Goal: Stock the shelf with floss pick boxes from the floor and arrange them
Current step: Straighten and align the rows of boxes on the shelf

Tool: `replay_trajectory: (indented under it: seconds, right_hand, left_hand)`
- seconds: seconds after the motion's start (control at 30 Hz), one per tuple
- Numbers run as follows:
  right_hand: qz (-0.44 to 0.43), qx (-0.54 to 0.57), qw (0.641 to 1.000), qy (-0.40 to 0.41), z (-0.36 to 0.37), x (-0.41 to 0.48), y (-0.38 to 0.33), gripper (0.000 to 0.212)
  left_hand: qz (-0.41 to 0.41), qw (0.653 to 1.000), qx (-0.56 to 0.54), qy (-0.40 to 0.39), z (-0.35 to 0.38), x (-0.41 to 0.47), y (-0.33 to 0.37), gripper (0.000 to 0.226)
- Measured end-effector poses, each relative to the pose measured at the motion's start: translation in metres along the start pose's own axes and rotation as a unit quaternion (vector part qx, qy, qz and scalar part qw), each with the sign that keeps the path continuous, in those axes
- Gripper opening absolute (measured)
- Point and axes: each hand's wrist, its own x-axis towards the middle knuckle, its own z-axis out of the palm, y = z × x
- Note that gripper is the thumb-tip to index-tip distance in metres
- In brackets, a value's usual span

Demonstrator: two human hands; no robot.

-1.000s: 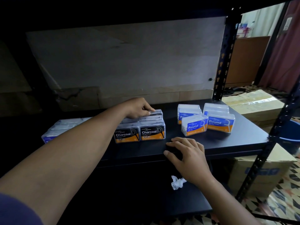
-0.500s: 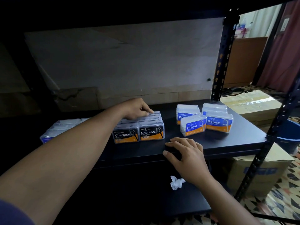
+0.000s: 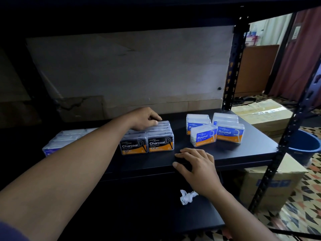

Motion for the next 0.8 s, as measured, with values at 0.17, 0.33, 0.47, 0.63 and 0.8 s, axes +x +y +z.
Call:
replay_trajectory:
  seconds: [0.17, 0.33, 0.47, 0.63, 0.8]
  right_hand:
    - [-0.001, 0.003, 1.0, -0.025, -0.006, 0.0, -0.001, 0.047]
    - [-0.019, 0.015, 0.998, -0.054, -0.023, -0.006, 0.005, 0.03]
    - [0.006, -0.004, 1.0, -0.016, -0.041, -0.017, 0.025, 0.027]
    - [0.079, -0.016, 0.995, 0.058, -0.062, -0.032, 0.074, 0.024]
    - [0.108, 0.038, 0.989, 0.094, -0.058, -0.042, 0.089, 0.027]
  left_hand:
    - [0.01, 1.0, 0.002, 0.006, -0.002, -0.015, 0.008, 0.032]
    - [0.04, 0.998, 0.019, 0.042, -0.004, -0.028, 0.026, 0.032]
    - [0.077, 0.994, 0.005, 0.076, 0.007, -0.03, 0.055, 0.031]
    - [0.106, 0.991, 0.004, 0.084, 0.028, -0.016, 0.099, 0.032]
    - [0.086, 0.992, 0.044, 0.085, 0.057, 0.009, 0.124, 0.057]
